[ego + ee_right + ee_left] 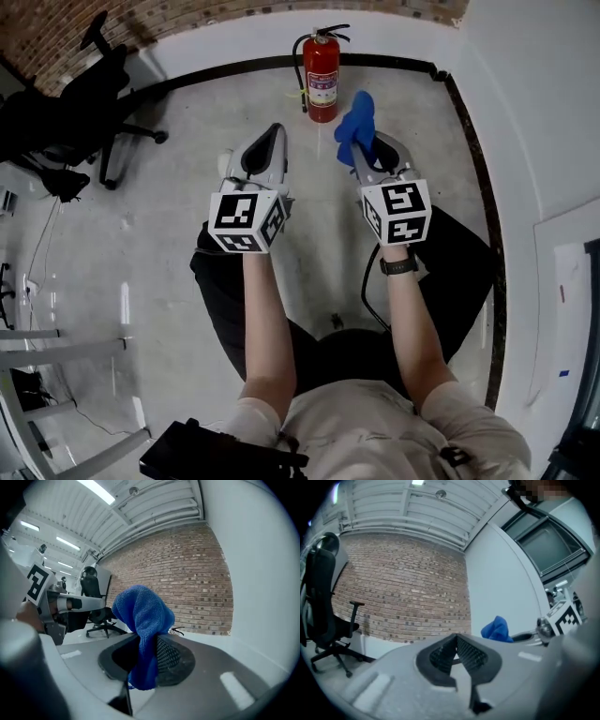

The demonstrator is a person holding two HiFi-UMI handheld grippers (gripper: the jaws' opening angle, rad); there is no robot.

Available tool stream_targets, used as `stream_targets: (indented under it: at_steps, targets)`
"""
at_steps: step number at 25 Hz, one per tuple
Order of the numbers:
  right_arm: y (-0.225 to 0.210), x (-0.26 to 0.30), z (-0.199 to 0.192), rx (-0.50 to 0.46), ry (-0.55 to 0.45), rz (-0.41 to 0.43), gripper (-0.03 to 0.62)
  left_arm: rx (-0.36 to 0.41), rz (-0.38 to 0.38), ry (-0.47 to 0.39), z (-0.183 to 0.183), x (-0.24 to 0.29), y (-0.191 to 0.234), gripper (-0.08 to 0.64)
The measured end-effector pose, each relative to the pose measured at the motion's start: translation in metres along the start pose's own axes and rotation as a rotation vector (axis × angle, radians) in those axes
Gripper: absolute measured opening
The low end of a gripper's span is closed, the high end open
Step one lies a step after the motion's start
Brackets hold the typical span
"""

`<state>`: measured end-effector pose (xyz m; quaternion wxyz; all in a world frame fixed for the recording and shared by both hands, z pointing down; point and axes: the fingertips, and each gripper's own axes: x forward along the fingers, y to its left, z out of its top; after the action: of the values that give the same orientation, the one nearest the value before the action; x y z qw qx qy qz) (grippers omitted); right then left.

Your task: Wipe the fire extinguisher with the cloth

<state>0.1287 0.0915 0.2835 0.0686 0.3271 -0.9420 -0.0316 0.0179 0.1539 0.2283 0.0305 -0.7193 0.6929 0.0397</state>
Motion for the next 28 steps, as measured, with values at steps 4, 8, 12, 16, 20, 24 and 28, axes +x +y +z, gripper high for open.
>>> stream_targets:
  at_steps: [4, 8, 12, 16, 20, 24, 28]
  targets:
    - [0.016, -0.052, 0.011, 0.028, -0.022, 0.016, 0.081, 0.004, 0.004, 0.000, 0.015, -0.036, -0.038, 0.002]
    - [0.030, -0.096, 0.024, 0.060, -0.053, 0.022, 0.081, 0.010, 0.020, -0.005, 0.029, -0.072, -0.066, 0.002]
    - [0.043, -0.135, 0.030, 0.074, -0.068, 0.023, 0.083, 0.021, 0.037, -0.017, 0.040, -0.106, -0.091, 0.002]
    - [0.058, -0.173, 0.027, 0.084, -0.063, 0.029, 0.084, 0.033, 0.043, -0.007, 0.042, -0.136, -0.123, 0.002]
    - [0.064, -0.206, 0.037, 0.110, -0.088, 0.025, 0.084, 0.040, 0.059, -0.010, 0.051, -0.161, -0.146, 0.002]
    - [0.064, -0.221, 0.048, 0.133, -0.106, 0.011, 0.084, 0.000, 0.078, -0.024, 0.055, -0.176, -0.147, 0.002]
    - [0.063, -0.215, 0.049, 0.128, -0.083, -0.008, 0.084, -0.023, 0.102, -0.023, 0.051, -0.178, -0.131, 0.002]
